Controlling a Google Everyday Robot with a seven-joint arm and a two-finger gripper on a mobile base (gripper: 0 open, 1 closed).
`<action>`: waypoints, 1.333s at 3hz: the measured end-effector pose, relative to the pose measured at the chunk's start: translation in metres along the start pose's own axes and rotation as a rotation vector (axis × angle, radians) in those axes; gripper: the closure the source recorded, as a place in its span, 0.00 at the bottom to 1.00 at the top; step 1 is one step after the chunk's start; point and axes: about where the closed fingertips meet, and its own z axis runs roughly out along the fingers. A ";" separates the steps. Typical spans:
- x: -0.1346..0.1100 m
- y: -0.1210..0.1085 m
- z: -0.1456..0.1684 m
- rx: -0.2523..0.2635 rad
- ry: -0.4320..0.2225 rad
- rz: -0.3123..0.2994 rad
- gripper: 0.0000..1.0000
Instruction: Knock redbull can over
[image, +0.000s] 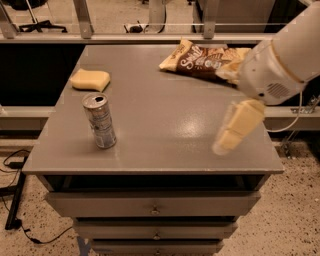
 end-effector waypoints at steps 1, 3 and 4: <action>-0.060 0.000 0.039 -0.069 -0.230 -0.063 0.00; -0.143 0.008 0.090 -0.196 -0.515 -0.134 0.00; -0.171 0.013 0.112 -0.263 -0.614 -0.132 0.00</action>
Offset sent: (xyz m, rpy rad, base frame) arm 0.0350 0.1588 0.0093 0.4822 -0.0321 0.3064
